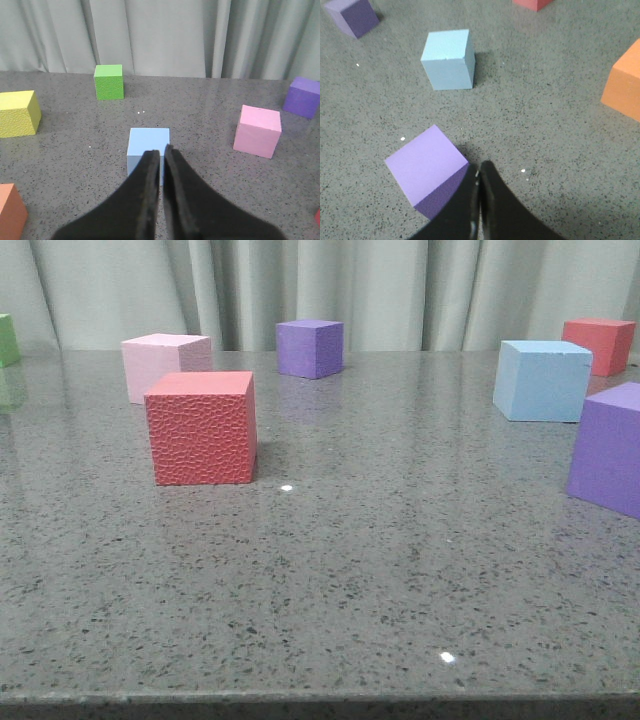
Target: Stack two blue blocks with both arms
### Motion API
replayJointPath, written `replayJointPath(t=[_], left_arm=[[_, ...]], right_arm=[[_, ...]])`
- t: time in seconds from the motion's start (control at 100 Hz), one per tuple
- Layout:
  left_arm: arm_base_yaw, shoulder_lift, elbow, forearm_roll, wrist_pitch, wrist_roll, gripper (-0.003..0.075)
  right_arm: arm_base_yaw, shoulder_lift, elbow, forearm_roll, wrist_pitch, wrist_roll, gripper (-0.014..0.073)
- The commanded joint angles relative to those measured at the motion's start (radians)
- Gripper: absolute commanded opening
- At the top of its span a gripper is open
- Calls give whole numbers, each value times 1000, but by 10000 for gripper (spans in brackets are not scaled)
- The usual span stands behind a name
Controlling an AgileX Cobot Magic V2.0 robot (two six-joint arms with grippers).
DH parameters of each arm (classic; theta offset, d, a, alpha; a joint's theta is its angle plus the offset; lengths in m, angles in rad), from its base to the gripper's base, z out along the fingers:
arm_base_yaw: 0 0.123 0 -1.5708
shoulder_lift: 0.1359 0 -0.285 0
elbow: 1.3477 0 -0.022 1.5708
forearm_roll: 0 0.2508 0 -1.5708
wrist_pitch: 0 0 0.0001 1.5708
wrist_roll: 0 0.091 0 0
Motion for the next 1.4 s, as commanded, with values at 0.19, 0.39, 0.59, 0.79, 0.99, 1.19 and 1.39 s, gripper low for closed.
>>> replayJointPath(t=[0.19,0.39,0.59,0.79,0.99,1.19,1.39], left_arm=[[-7,33,-49,-11,-90,-1,506],[-7,33,-49,-44,-85,-1,627],[-7,33,-47,-53,-112,-1,612],[-7,52,-66,-14,-109,-1,572],[-7,129,-146,-8,-2,-1,564],[-7,163,-169,-8,44,-1,564],[-7,165,-169,-8,46,-1,564]], right_arm=[[-1,50,-61,33,-76,-5,491],[-1,50,-61,44,-78,-5,645],[-1,50,-60,71,-126,-4,643],[-1,76,-83,100,-84,-4,643],[-1,219,-204,100,37,-44,643],[-1,397,-390,101,105,-59,643],[3,594,-605,101,191,-59,643]])
